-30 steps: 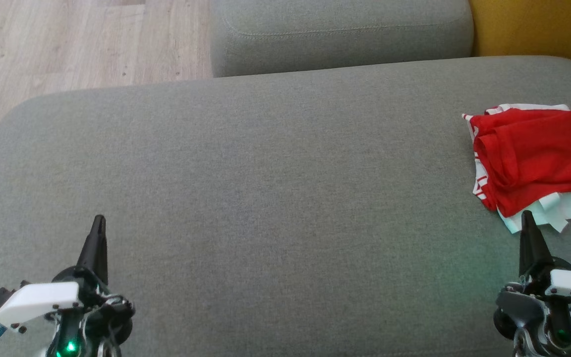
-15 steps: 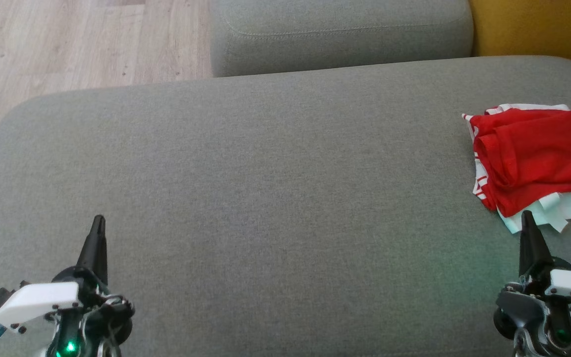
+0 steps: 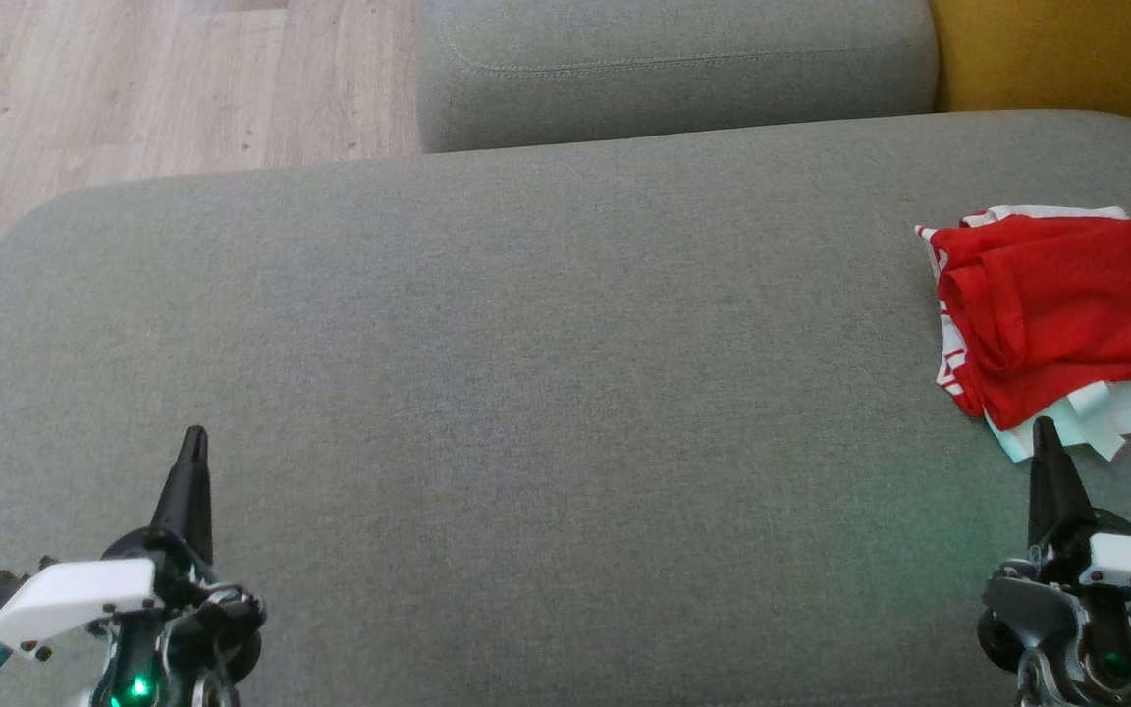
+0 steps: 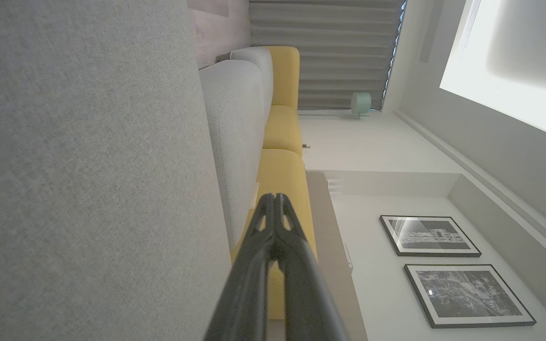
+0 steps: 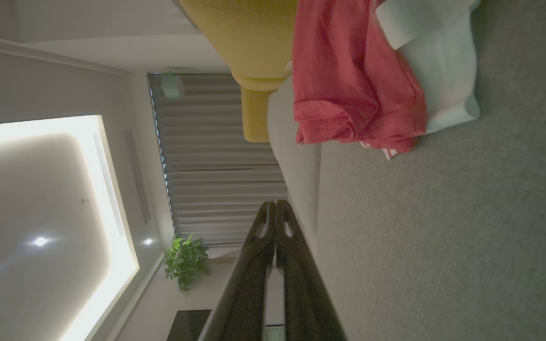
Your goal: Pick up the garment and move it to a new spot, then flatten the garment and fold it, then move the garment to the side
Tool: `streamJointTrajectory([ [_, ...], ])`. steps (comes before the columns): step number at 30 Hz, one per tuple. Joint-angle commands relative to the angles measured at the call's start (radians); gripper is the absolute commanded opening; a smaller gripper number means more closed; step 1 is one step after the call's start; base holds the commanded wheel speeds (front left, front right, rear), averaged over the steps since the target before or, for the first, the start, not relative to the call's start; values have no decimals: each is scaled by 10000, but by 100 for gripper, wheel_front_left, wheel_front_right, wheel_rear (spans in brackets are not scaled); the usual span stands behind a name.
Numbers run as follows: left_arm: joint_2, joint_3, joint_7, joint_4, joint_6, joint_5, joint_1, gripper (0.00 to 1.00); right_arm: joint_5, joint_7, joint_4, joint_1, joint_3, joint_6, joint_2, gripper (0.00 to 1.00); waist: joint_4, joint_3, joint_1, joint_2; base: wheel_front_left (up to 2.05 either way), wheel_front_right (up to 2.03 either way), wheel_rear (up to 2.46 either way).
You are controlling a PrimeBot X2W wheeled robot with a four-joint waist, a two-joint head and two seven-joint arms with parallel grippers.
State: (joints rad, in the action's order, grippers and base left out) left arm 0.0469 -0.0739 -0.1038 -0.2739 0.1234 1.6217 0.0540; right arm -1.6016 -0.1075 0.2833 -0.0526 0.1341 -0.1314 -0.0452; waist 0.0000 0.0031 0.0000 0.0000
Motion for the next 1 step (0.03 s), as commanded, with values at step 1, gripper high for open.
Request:
streamJointTrajectory([
  [1,76,-348,-53,289,73,-90,536,0,-72,-56,-386,-553,-205,7,-51,0,0,0,0,0,0,0,0],
])
